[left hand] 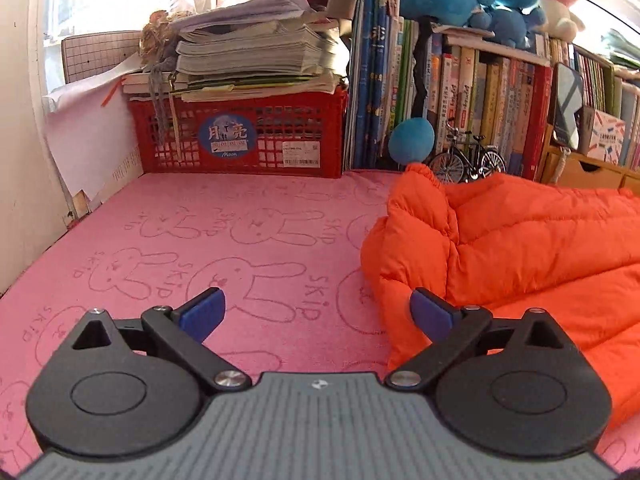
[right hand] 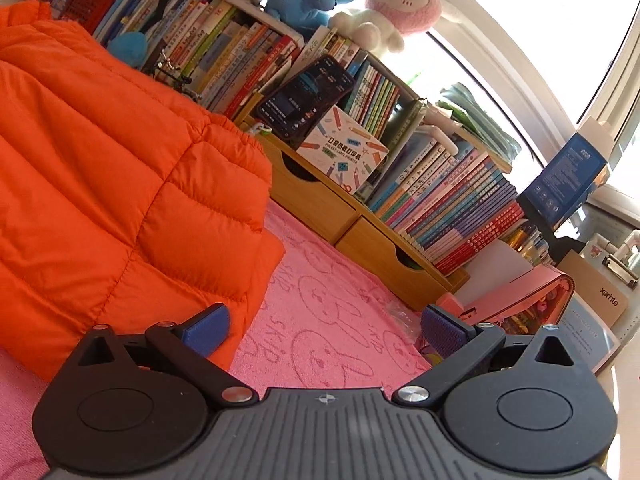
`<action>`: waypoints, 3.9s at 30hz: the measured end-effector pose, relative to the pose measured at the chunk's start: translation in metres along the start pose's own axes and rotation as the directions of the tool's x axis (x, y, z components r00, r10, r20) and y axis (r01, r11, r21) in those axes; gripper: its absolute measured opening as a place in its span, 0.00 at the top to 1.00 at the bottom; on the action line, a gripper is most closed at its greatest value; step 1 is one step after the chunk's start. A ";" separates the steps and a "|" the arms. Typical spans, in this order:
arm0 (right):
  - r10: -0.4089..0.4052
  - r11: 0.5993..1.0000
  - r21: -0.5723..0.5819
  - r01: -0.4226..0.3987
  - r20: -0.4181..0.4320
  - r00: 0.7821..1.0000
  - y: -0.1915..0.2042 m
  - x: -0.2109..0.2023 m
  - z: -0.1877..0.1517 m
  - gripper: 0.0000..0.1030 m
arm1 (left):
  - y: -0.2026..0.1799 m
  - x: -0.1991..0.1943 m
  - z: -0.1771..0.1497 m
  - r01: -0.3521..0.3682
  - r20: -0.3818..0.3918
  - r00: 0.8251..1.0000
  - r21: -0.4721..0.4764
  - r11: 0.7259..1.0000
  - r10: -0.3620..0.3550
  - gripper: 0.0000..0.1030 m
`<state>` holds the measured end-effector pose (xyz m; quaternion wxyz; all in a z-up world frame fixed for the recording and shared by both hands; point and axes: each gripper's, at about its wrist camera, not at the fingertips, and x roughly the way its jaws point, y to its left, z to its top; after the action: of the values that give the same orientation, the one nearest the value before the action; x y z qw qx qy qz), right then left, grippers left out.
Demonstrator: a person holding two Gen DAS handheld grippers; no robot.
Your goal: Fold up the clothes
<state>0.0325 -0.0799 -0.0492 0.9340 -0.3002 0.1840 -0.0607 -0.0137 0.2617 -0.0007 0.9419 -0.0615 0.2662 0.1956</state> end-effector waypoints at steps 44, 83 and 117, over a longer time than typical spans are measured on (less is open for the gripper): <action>0.537 0.761 0.487 -0.428 -0.104 0.837 -0.019 0.002 0.016 0.06 | -0.099 -0.026 -0.003 0.177 -0.146 0.977 0.166 0.970 -0.154 0.00; 0.608 0.762 0.396 -0.512 -0.169 0.775 0.017 -0.052 -0.054 0.00 | -0.148 -0.041 -0.052 0.223 -0.372 0.915 0.145 0.964 -0.156 0.00; 0.637 0.759 0.382 -0.528 -0.266 0.723 0.023 -0.035 -0.033 0.00 | -0.145 -0.035 -0.047 0.285 -0.359 0.911 0.186 0.940 -0.204 0.00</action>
<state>-0.0122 -0.0716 -0.0769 0.8828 -0.0737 0.4366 0.1569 -0.0057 0.1071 -0.0204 0.9006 -0.0151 0.4335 0.0292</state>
